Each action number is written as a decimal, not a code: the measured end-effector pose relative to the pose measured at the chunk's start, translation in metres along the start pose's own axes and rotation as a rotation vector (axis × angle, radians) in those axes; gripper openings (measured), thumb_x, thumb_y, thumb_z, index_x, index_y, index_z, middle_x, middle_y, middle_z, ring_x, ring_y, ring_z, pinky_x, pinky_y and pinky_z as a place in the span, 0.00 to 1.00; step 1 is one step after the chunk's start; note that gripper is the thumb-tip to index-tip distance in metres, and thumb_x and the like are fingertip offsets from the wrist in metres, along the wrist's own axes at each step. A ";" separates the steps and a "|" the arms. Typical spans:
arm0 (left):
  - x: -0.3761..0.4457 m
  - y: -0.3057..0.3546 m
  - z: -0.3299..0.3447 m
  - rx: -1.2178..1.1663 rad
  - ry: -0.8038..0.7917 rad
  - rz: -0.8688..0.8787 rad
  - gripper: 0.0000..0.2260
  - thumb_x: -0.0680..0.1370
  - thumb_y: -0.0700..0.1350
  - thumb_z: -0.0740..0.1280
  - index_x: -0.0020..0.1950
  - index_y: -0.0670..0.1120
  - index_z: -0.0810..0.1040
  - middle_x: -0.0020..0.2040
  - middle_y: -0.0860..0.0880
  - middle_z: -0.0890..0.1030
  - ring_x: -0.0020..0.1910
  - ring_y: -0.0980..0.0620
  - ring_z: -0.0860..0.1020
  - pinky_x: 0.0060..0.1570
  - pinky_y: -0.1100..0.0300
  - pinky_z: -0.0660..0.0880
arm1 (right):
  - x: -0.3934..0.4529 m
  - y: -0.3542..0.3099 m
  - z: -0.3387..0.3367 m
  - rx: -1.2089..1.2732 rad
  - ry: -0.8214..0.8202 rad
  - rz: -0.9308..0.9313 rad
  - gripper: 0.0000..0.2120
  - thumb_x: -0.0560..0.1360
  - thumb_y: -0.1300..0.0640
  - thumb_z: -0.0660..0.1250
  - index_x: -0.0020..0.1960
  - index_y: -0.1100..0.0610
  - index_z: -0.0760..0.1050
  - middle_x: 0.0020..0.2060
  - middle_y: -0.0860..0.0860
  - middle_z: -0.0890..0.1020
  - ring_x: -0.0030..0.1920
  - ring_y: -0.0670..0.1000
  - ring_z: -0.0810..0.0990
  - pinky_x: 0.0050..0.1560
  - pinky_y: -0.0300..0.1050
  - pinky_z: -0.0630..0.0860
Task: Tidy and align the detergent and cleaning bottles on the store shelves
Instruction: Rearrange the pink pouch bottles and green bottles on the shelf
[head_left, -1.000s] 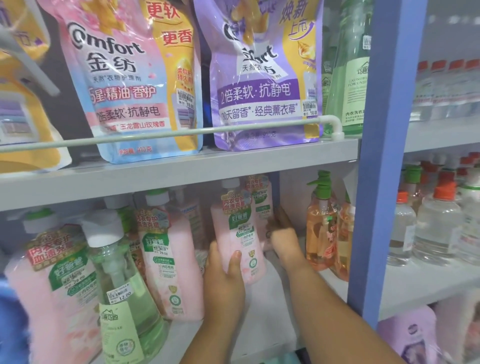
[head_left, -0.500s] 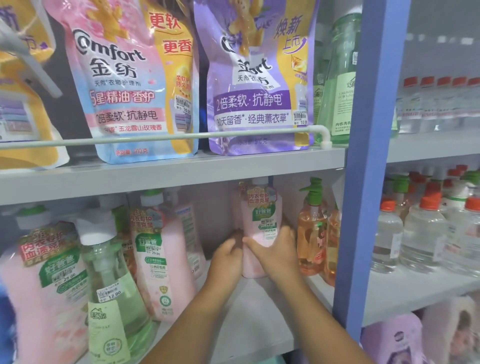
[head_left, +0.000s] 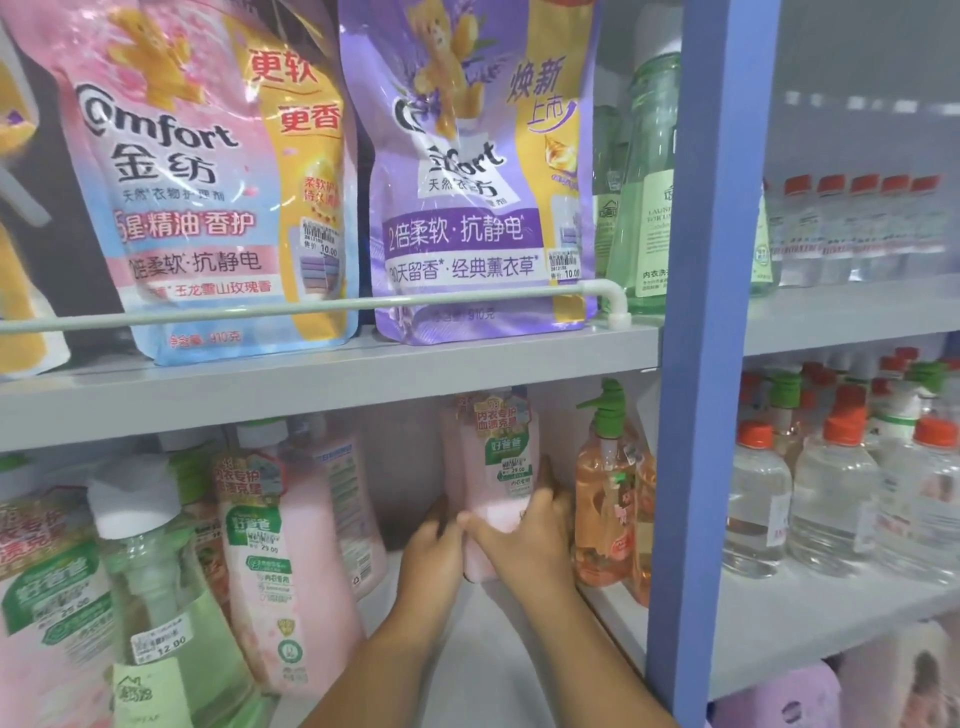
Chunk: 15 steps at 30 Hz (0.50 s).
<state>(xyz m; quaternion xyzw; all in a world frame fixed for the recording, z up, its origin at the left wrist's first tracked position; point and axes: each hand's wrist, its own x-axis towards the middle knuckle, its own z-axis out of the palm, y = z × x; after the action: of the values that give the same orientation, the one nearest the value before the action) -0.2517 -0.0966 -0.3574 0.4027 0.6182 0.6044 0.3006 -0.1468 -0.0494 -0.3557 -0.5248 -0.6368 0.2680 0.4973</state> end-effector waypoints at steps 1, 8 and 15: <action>-0.001 0.000 0.000 -0.016 -0.011 0.006 0.11 0.83 0.45 0.63 0.56 0.59 0.82 0.49 0.61 0.87 0.47 0.63 0.84 0.44 0.68 0.78 | 0.000 0.000 0.000 -0.020 0.009 -0.006 0.47 0.60 0.34 0.79 0.69 0.57 0.68 0.57 0.50 0.69 0.66 0.56 0.71 0.66 0.48 0.71; -0.013 0.009 -0.002 0.059 -0.008 -0.002 0.09 0.83 0.47 0.64 0.49 0.60 0.80 0.47 0.64 0.86 0.46 0.69 0.81 0.39 0.74 0.73 | 0.001 0.001 -0.002 -0.010 0.020 -0.003 0.39 0.62 0.38 0.81 0.63 0.59 0.72 0.52 0.51 0.72 0.58 0.56 0.77 0.57 0.48 0.75; -0.094 0.020 -0.027 0.141 0.104 0.078 0.18 0.81 0.42 0.64 0.67 0.60 0.76 0.67 0.63 0.76 0.68 0.61 0.74 0.63 0.69 0.68 | -0.014 -0.012 -0.019 0.011 0.019 -0.033 0.36 0.66 0.47 0.83 0.63 0.65 0.73 0.57 0.61 0.77 0.59 0.61 0.78 0.59 0.55 0.77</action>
<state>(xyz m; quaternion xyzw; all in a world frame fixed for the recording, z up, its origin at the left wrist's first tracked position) -0.2258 -0.1924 -0.3462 0.4150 0.6578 0.5906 0.2151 -0.1351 -0.0699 -0.3436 -0.5139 -0.6390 0.2583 0.5107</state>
